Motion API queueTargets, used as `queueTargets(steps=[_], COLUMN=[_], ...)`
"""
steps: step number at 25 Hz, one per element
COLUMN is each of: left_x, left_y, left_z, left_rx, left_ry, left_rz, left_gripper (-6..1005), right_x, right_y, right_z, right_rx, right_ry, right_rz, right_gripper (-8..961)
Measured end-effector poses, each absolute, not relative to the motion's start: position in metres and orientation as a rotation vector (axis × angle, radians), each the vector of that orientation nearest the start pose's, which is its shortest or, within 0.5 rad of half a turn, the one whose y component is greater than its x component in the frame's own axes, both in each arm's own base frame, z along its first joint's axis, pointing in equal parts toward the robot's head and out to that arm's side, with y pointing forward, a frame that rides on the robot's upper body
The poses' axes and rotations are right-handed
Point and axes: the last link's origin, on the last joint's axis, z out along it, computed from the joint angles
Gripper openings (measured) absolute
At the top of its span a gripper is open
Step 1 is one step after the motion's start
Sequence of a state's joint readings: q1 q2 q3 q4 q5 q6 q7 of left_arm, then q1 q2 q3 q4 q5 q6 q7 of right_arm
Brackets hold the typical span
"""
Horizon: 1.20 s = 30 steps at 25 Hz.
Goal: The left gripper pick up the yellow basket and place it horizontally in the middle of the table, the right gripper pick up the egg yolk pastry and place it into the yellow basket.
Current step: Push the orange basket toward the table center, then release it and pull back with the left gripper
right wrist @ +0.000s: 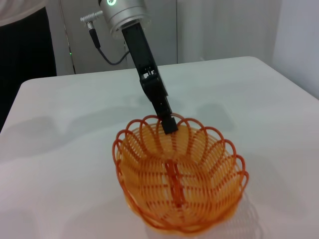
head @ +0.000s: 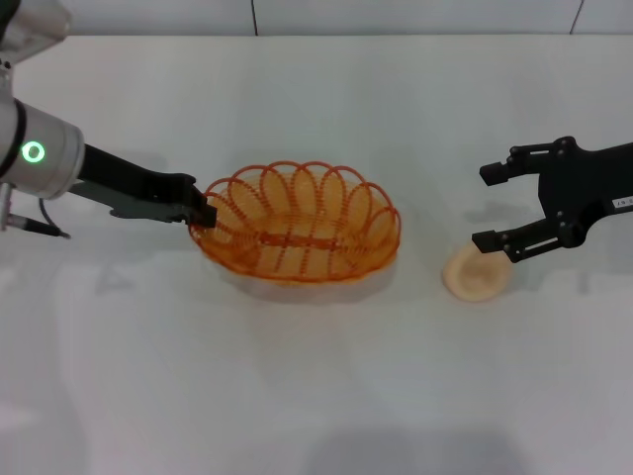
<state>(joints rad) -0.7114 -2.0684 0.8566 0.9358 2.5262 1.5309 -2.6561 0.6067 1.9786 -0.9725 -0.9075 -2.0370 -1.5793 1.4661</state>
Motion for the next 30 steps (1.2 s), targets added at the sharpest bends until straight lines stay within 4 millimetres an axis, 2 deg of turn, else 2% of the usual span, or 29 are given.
queueTargets(steps=[16, 28, 30], left_x=[-0.230, -0.231, -0.232], left_y=[0.372, 0.371, 0.371], left_z=[-0.018, -0.020, -0.019], left_rx=[-2.316, -2.310, -2.303], left_ry=[-1.710, -1.708, -1.711], left_rz=[0.006, 0.013, 0.006], left_gripper=[75, 75, 99], right_x=[0.220, 0.222, 0.222], right_y=[0.362, 0.362, 0.363], right_z=[0.035, 0.035, 0.035], right_rx=[-2.922, -2.914, -2.912], right_ry=[0.178, 0.186, 0.187], right_rz=[0.287, 0.284, 0.284], right_gripper=[869, 869, 869])
